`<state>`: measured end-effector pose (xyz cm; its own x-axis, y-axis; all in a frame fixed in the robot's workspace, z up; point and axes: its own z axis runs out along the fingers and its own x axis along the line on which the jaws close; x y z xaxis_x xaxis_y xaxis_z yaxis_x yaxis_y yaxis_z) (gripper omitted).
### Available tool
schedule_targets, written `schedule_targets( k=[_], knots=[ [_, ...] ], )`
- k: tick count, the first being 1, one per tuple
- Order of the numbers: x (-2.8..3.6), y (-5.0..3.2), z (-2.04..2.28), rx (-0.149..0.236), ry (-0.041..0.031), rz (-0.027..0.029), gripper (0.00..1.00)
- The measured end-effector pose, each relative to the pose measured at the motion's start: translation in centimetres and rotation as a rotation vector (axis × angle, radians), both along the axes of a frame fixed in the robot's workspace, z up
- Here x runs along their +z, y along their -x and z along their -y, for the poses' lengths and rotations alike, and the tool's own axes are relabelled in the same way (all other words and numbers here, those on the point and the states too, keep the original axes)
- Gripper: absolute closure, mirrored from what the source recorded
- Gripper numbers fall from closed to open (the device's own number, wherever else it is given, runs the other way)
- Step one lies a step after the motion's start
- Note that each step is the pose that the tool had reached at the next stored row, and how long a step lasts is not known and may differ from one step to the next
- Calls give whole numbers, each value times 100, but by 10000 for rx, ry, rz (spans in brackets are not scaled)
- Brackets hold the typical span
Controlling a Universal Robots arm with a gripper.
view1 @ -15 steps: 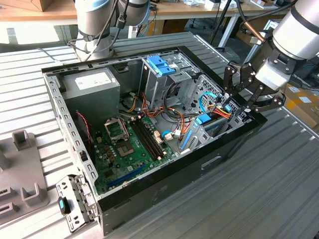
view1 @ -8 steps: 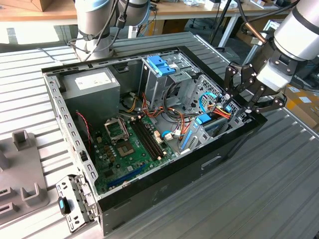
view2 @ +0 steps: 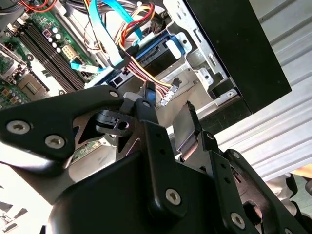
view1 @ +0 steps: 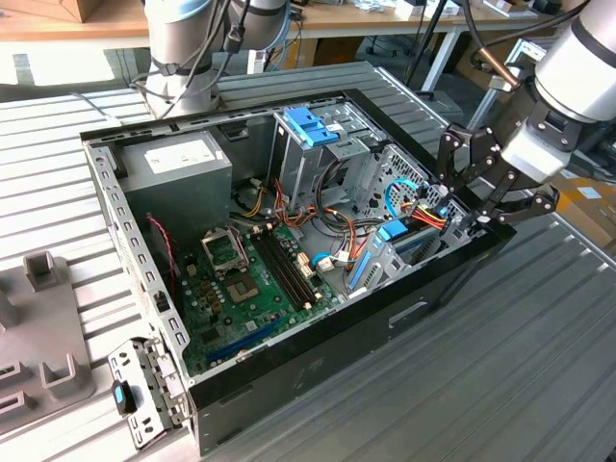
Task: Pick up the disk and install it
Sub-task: 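Insert the first disk wire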
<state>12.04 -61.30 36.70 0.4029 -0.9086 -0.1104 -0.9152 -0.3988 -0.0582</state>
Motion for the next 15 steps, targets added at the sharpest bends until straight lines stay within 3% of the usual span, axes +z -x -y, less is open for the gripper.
schedule_targets(
  k=[15],
  knots=[
    [-8,4,87,0,1,0,58]
  ],
)
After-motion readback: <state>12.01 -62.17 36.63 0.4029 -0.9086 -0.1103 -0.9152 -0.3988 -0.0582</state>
